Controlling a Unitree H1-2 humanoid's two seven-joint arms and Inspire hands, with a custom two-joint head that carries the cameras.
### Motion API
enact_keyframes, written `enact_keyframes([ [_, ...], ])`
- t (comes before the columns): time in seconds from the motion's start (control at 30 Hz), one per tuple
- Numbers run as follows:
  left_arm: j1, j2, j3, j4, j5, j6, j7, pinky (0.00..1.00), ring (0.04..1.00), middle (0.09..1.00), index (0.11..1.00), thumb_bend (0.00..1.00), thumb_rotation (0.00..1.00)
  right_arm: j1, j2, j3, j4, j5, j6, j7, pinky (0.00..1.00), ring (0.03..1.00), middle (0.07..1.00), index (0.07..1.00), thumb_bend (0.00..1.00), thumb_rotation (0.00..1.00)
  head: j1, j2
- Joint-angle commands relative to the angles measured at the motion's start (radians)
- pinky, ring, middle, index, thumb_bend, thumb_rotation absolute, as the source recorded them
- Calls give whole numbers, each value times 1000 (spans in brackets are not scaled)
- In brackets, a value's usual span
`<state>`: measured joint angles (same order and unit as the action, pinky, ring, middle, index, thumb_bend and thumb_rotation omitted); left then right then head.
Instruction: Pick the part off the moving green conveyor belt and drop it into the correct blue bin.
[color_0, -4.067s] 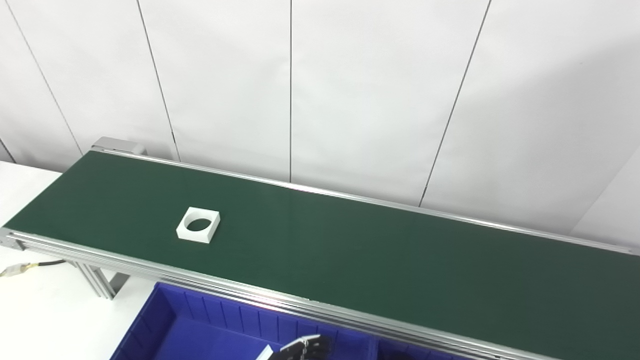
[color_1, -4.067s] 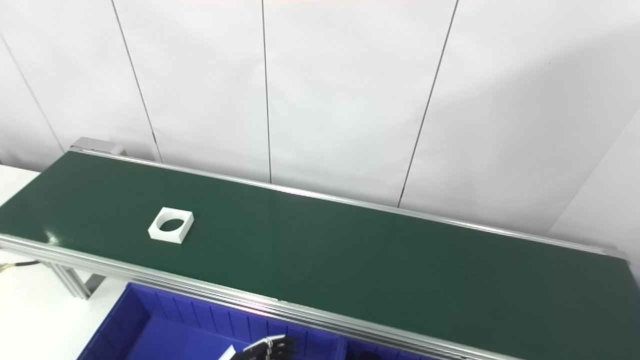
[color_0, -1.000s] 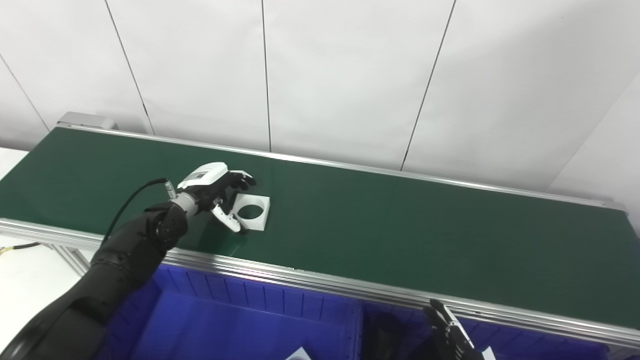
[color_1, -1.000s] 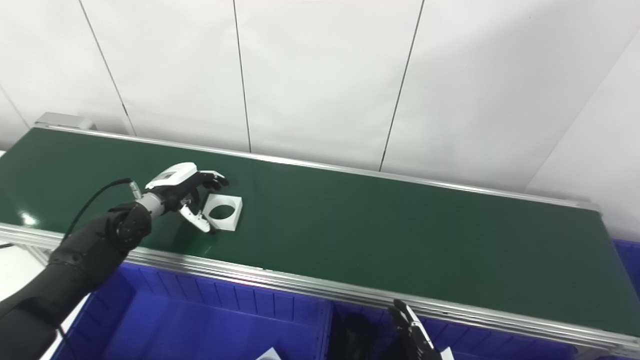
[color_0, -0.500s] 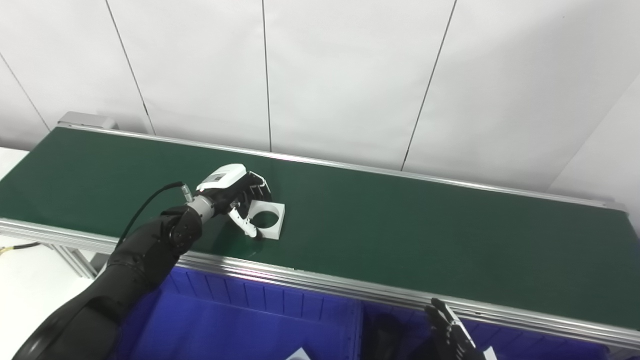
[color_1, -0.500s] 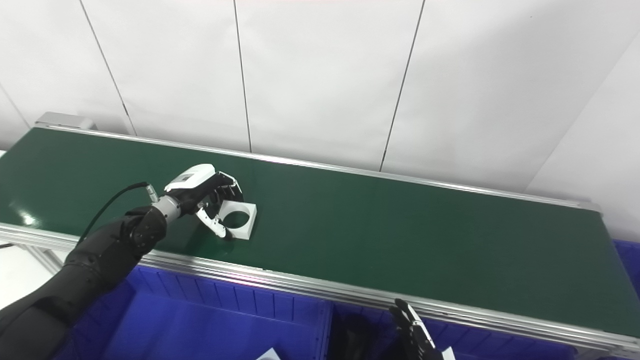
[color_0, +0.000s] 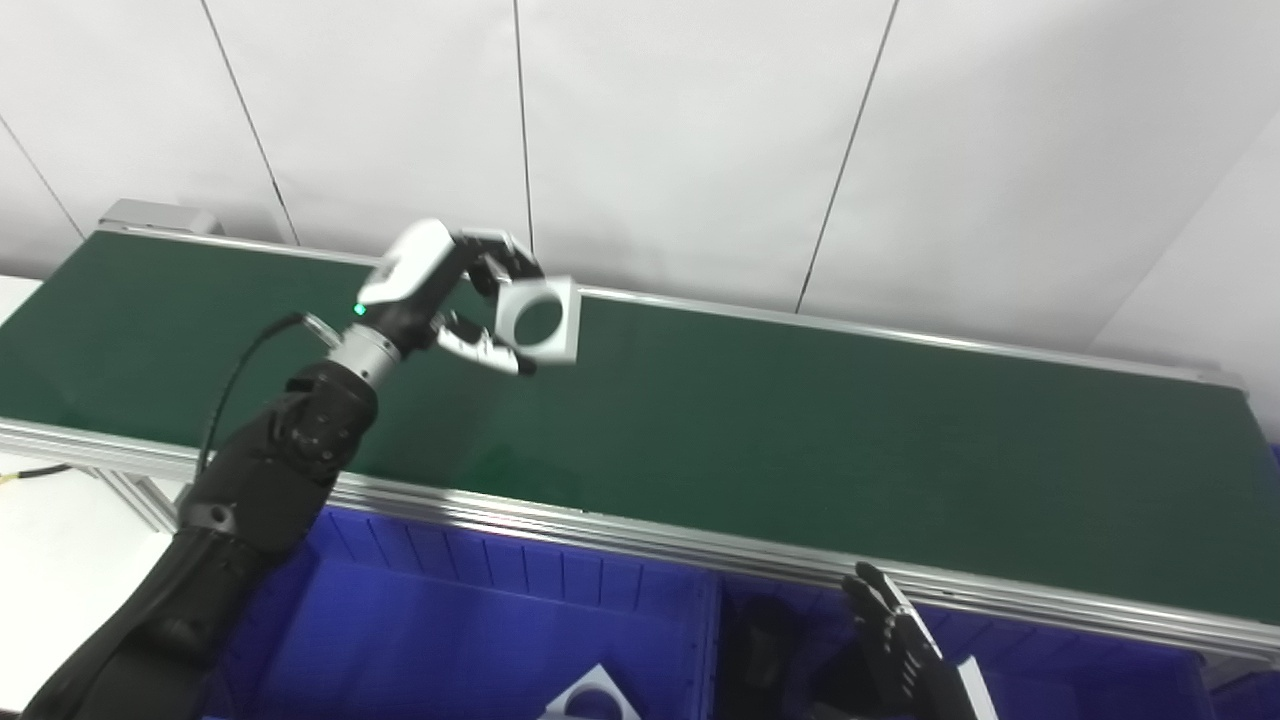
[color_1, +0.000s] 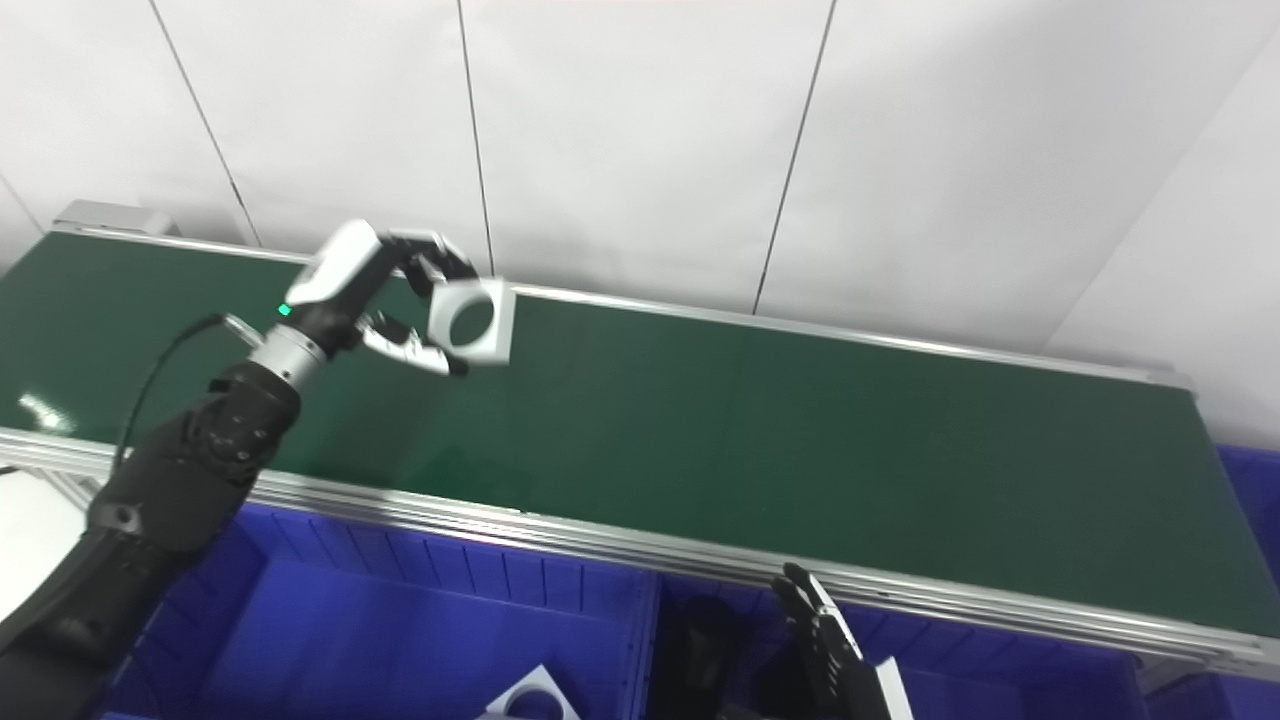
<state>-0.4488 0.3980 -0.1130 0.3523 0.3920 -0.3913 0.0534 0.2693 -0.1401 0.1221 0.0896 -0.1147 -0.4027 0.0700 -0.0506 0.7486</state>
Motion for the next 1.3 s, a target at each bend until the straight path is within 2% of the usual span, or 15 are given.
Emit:
enact_keyframes([
  [0.0,13,-18,33,-87,-65,-8,4,420,413,507,523,498,0,2,10,0,-44,-3,-14,-4,875,878,881,925,913,447,-36,15],
  [0.03,30,-26,41,-114,-81,-10,4,381,395,504,535,495,0,3,12,1,-48,-5,-14,-5,868,877,881,924,910,442,-36,15],
  [0.07,53,-35,49,-141,-101,-25,4,390,396,506,536,495,0,5,16,2,-54,-10,-11,-7,862,875,881,925,909,444,-67,22],
  [0.17,106,-52,56,-200,-149,-38,-20,451,422,505,525,497,0,8,28,2,-65,-22,3,-11,859,873,879,924,913,451,-94,27],
  [0.23,145,-65,56,-234,-188,-22,-46,495,447,499,510,499,0,8,35,3,-67,-25,5,-12,862,874,880,925,913,450,-114,36],
  [0.27,168,-73,56,-249,-198,-20,-52,504,452,498,507,500,0,9,38,4,-73,-27,11,-11,862,874,880,925,912,450,-145,54],
  [0.4,244,-99,60,-295,-211,-19,-64,452,429,504,510,500,0,11,49,9,-97,-36,38,-9,872,877,880,928,910,453,-183,71],
  [0.57,335,-106,29,-311,-181,-75,-73,423,420,496,525,498,0,13,63,14,-116,-58,64,-17,875,877,878,926,915,456,-228,88],
  [0.63,363,-106,11,-323,-172,-78,-72,407,417,497,527,497,0,15,67,14,-123,-65,73,-18,876,879,881,926,916,462,-236,93],
  [0.67,380,-106,-2,-327,-163,-78,-67,340,385,488,542,493,0,16,69,14,-127,-68,79,-16,882,882,884,928,914,463,-238,95],
  [0.77,422,-104,-41,-327,-131,-78,-59,294,360,473,554,490,0,18,72,14,-134,-69,90,-16,888,882,883,927,912,462,-237,100],
  [0.9,476,-89,-86,-308,-85,-78,-88,407,421,489,531,497,0,25,73,10,-146,-56,103,-14,883,886,884,926,918,454,-215,101],
  [1.03,497,-71,-126,-268,-48,-78,-104,445,439,500,508,500,0,31,69,7,-157,-57,111,-16,863,875,879,923,921,454,-202,100],
  [1.17,509,-55,-159,-260,-17,-9,-185,491,439,508,500,499,0,34,58,8,-159,-72,104,-16,850,873,881,928,909,474,-195,99],
  [1.27,508,-59,-170,-249,5,40,-214,490,435,509,504,499,0,36,55,6,-158,-58,104,-12,856,875,880,927,908,468,-185,98],
])
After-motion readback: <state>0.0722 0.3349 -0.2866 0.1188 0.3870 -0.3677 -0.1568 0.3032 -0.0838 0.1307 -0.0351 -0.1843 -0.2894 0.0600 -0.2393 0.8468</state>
